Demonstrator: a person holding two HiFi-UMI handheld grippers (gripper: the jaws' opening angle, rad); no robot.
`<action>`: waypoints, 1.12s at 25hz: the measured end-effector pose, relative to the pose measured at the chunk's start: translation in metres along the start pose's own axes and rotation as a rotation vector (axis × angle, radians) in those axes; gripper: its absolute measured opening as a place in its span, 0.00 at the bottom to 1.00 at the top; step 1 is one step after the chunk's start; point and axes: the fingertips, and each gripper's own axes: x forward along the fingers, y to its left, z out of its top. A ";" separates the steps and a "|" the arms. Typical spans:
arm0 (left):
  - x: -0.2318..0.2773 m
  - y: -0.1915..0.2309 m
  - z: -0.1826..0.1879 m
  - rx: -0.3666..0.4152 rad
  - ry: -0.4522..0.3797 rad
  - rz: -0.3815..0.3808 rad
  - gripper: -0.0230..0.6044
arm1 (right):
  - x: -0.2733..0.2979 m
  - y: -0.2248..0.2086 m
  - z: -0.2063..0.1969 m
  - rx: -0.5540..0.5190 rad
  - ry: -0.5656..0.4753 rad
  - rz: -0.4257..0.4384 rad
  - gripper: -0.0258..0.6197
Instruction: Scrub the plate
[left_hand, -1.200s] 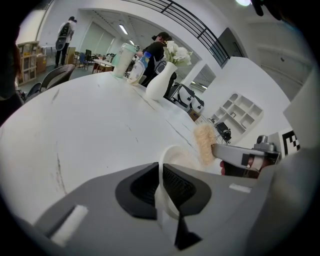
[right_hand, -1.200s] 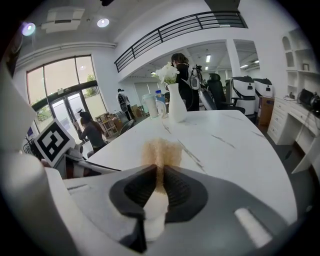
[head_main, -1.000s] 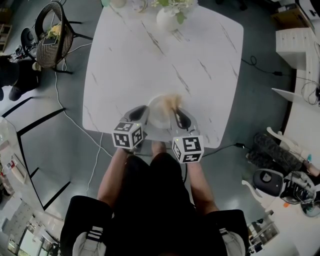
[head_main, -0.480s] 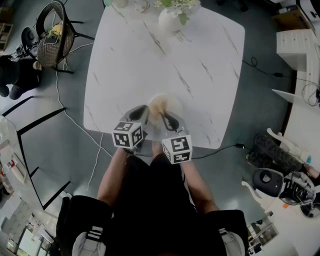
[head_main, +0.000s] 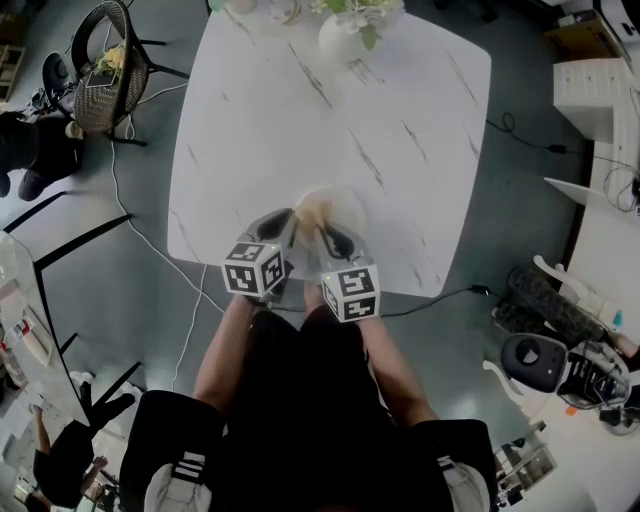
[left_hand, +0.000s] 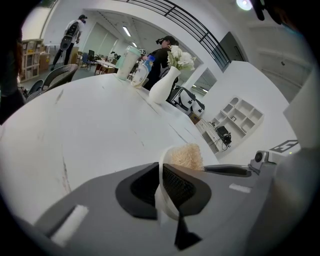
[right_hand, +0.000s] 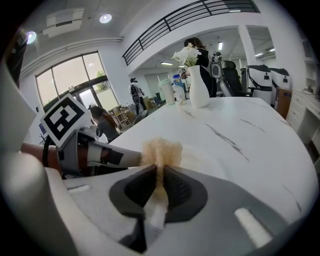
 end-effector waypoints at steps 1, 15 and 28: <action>0.000 0.000 0.000 0.000 -0.001 -0.001 0.09 | 0.000 -0.001 -0.001 0.002 0.003 -0.003 0.11; -0.003 0.005 0.001 -0.012 -0.008 0.006 0.09 | -0.011 -0.032 -0.009 0.021 0.008 -0.082 0.11; -0.005 0.006 0.000 -0.023 -0.008 0.013 0.08 | -0.030 -0.059 -0.005 0.045 -0.002 -0.157 0.11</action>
